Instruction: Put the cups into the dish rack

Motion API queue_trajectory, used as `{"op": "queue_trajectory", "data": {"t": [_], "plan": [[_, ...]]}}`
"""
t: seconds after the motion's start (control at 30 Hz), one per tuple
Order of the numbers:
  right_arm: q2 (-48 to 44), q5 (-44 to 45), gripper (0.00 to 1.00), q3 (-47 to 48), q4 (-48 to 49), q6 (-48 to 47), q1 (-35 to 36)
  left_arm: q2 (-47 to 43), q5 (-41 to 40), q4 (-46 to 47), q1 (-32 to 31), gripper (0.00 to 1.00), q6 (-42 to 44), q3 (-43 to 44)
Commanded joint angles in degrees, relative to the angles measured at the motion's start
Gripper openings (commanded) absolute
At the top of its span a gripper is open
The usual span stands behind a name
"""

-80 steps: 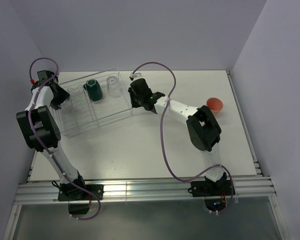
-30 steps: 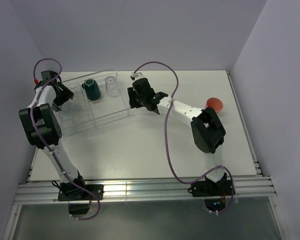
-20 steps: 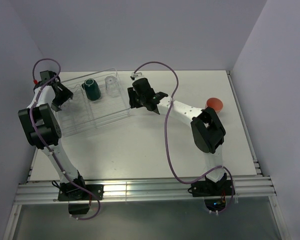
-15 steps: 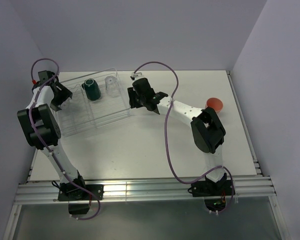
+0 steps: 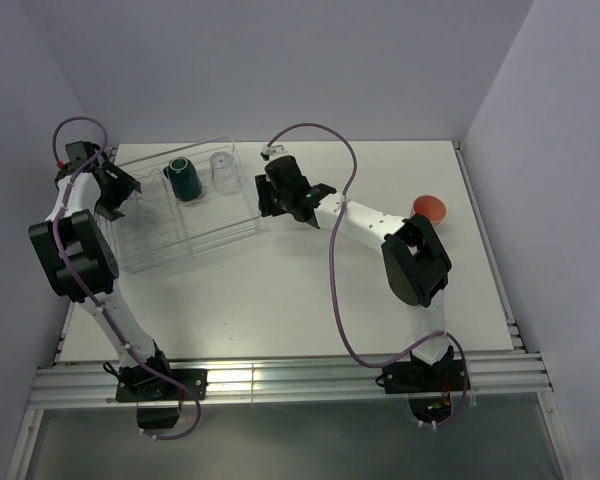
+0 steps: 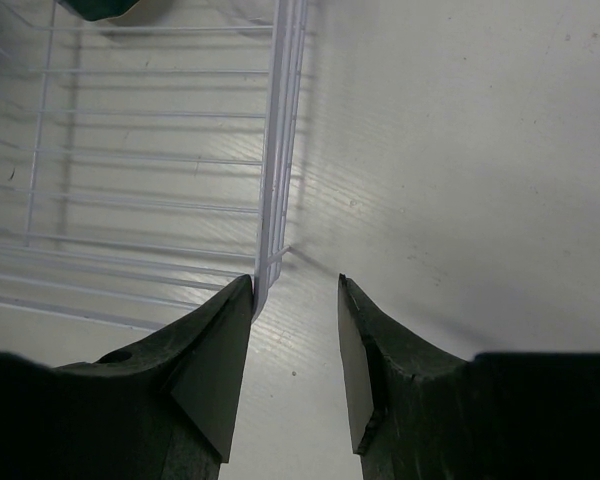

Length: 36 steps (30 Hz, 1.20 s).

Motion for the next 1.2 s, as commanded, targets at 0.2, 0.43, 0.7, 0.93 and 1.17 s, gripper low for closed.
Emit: {"op": "queue_trajectory", "data": {"t": [0.2,0.43,0.7,0.93,1.17], "plan": [[-1.8,0.3,0.46,0.7,0.0,-0.4,-0.6,-2.0,1.8,1.4,1.3,0.76,-1.1,-1.0],[-1.7,0.3,0.45,0.8,-0.1,-0.6,-0.6,-3.1,1.7,1.7,1.4,0.75,-0.7,-1.9],[-3.8,0.3,0.45,0.0,-0.1,-0.8,-0.5,-8.2,1.3,1.7,1.5,0.81,0.2,-3.0],[-6.5,0.9,0.47,0.1,-0.8,-1.4,-0.4,-13.2,2.9,2.9,0.9,0.85,0.8,-4.9],[-9.2,2.2,0.47,3.2,-5.1,-1.6,-0.4,-21.0,3.4,4.9,-2.2,0.85,1.2,-7.1]]}}
